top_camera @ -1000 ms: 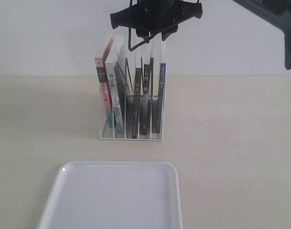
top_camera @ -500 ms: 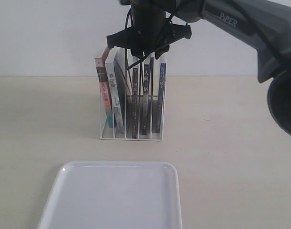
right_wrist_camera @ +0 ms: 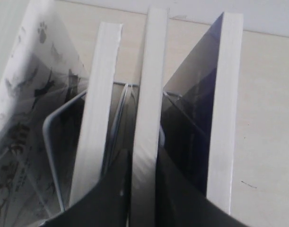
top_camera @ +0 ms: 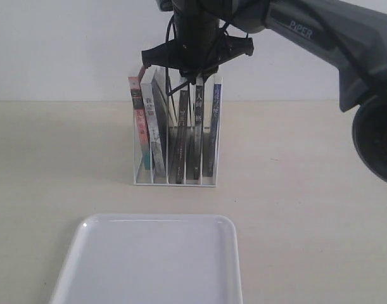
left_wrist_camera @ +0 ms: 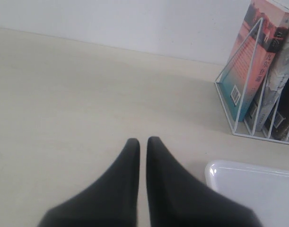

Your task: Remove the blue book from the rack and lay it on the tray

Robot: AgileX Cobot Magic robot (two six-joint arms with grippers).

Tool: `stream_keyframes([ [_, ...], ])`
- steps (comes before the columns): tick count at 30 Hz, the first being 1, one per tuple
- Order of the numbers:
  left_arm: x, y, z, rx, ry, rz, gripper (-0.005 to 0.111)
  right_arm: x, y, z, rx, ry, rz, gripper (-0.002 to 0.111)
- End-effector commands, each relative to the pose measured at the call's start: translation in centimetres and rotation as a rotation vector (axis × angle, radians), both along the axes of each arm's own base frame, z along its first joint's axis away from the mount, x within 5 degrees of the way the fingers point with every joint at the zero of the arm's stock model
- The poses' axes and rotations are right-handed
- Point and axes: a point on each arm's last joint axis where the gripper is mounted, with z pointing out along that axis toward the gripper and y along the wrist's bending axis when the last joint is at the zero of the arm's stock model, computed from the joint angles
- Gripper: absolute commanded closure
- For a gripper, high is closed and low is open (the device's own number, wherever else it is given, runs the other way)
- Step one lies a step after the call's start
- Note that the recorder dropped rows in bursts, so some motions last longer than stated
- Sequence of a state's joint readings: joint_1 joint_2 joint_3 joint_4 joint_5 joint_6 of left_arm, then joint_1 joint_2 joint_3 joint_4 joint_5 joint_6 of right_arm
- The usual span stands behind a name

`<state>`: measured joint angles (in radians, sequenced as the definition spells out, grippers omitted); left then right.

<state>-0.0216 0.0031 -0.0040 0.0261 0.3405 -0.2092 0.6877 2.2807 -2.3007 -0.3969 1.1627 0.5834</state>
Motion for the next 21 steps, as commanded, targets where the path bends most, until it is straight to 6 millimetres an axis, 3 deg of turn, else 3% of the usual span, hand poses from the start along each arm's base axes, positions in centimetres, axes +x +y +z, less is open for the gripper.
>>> stream_keyframes([
  [1, 0.0, 0.0, -0.1, -0.005, -0.001, -0.002, 0.102, -0.4, -0.6, 2.1, 0.023, -0.041, -0.015, 0.108],
  [13, 0.0, 0.0, -0.1, -0.005, -0.001, -0.002, 0.102, -2.5, -2.3, 7.6, 0.096, -0.113, -0.035, 0.108],
  [21, 0.0, 0.0, -0.1, -0.005, -0.001, -0.002, 0.102, -3.1, -2.7, 8.9, 0.102, -0.134, -0.037, 0.108],
])
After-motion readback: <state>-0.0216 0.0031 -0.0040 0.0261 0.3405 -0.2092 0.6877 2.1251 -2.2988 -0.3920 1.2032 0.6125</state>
